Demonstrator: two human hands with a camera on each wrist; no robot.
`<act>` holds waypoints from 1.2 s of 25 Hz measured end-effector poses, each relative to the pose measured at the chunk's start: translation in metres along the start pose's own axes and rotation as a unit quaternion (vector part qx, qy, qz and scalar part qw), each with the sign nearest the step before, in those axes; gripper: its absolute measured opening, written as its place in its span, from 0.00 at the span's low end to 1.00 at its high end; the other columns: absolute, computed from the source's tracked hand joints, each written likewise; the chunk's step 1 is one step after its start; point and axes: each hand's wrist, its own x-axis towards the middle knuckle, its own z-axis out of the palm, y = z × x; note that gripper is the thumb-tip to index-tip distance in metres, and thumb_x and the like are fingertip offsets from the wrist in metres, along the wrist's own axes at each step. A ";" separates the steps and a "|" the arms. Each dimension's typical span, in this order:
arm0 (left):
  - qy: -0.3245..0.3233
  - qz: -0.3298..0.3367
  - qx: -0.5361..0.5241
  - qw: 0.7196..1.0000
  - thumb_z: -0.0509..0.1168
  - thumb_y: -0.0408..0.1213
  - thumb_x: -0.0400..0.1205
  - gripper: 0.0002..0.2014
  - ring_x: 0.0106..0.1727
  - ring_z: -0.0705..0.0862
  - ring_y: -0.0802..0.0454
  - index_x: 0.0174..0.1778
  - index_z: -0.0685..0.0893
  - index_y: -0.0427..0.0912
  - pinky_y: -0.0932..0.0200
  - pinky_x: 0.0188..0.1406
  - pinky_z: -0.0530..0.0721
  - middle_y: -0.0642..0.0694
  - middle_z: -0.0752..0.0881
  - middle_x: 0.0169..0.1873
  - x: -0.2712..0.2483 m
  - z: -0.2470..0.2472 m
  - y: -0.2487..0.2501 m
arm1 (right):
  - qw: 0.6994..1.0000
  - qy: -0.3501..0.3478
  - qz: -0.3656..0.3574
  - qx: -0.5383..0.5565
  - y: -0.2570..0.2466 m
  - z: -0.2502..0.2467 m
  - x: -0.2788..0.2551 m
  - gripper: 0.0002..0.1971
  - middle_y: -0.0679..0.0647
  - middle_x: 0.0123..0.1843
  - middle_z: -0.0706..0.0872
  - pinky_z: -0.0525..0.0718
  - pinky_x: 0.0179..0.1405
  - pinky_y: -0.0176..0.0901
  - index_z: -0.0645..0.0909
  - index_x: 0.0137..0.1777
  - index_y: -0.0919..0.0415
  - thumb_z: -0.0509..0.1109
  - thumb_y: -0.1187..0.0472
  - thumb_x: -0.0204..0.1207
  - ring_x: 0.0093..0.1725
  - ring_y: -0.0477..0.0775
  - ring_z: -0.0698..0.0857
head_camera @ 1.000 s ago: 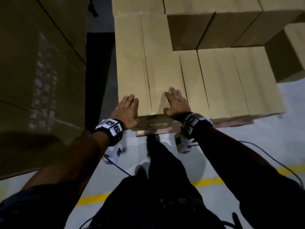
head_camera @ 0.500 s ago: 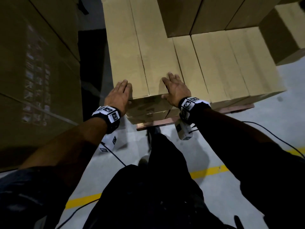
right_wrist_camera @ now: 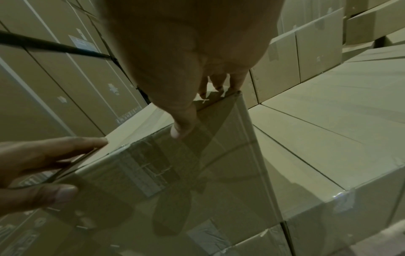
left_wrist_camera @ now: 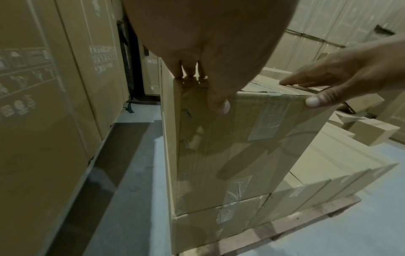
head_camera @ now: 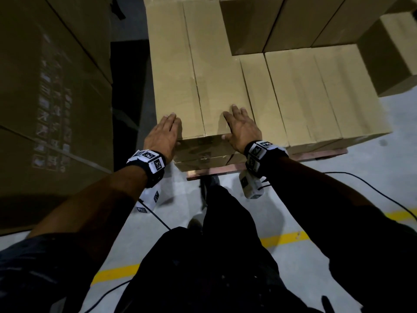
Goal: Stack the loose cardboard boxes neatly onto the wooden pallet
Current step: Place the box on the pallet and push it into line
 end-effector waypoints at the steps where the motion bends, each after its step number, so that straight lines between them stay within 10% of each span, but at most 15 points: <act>1: -0.002 -0.003 0.000 1.000 0.63 0.39 0.87 0.39 0.88 0.46 0.43 0.87 0.46 0.40 0.50 0.85 0.49 0.42 0.44 0.88 0.001 0.000 0.001 | 1.000 0.000 -0.001 -0.001 0.001 0.001 0.001 0.38 0.56 0.91 0.48 0.59 0.86 0.59 0.56 0.87 0.52 0.71 0.52 0.82 0.89 0.64 0.48; 14: 0.059 -0.035 -0.067 0.995 0.65 0.42 0.85 0.30 0.84 0.61 0.40 0.82 0.65 0.39 0.46 0.82 0.60 0.39 0.64 0.83 -0.057 -0.038 0.012 | 0.994 0.024 0.057 0.095 -0.002 -0.023 -0.044 0.27 0.56 0.75 0.79 0.78 0.71 0.52 0.73 0.79 0.56 0.71 0.52 0.81 0.73 0.62 0.78; 30: 0.021 -0.165 -0.201 0.965 0.62 0.46 0.87 0.31 0.81 0.64 0.35 0.83 0.63 0.38 0.43 0.78 0.66 0.38 0.61 0.83 0.079 -0.073 -0.025 | 0.978 0.013 0.111 0.177 -0.005 -0.064 0.078 0.36 0.62 0.82 0.68 0.75 0.75 0.57 0.60 0.86 0.56 0.67 0.49 0.82 0.78 0.68 0.72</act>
